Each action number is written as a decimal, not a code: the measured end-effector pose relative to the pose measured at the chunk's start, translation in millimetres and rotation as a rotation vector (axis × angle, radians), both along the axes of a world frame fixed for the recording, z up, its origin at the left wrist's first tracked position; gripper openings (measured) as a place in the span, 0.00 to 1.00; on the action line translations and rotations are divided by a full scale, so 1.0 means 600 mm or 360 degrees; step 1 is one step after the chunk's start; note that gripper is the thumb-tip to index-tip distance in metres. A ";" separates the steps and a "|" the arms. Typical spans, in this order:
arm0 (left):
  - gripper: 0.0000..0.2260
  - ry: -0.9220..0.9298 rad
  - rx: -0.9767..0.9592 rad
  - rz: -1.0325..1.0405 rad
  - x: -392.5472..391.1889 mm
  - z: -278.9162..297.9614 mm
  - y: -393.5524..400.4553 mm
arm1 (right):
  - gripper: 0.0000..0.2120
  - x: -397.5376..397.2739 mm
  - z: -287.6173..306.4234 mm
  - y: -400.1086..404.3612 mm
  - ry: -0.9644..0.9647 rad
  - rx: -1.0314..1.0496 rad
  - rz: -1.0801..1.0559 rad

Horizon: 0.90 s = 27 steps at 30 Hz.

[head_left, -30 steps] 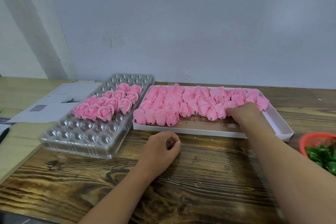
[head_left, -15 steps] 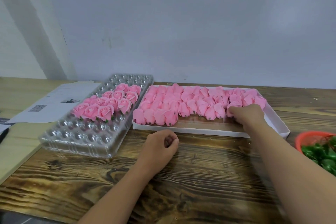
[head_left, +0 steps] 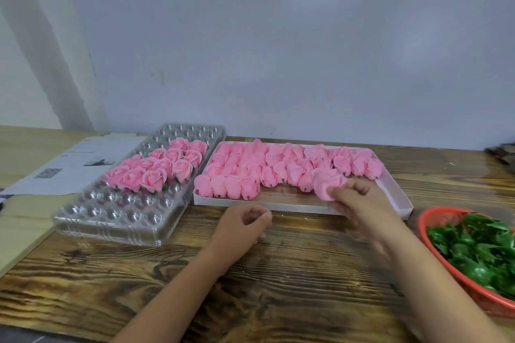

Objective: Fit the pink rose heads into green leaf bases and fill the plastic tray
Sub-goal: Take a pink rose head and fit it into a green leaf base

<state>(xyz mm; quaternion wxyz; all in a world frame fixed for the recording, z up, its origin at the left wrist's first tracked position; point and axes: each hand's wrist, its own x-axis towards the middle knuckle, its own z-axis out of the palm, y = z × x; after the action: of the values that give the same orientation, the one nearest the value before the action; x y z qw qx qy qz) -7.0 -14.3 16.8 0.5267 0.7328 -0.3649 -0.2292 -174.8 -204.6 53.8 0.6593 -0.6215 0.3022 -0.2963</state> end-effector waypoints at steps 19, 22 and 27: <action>0.13 0.0717 -0.0440 -0.0148 -0.058 0.005 -0.032 | 0.10 0.002 -0.055 0.084 -0.0109 -0.0461 0.0271; 0.09 0.0580 -0.0481 -0.0074 -0.062 0.002 -0.033 | 0.12 0.005 -0.058 0.091 -0.0062 -0.0688 0.0243; 0.09 0.0333 -0.0503 0.0015 -0.062 -0.003 -0.036 | 0.14 0.008 -0.068 0.108 0.0003 -0.0834 0.0321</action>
<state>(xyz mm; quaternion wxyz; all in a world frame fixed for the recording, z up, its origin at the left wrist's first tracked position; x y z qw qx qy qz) -44.5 -36.2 14.8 0.6714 0.6146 -0.3362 -0.2416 -169.8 -140.1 13.3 0.5020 -0.7980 0.1524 -0.2967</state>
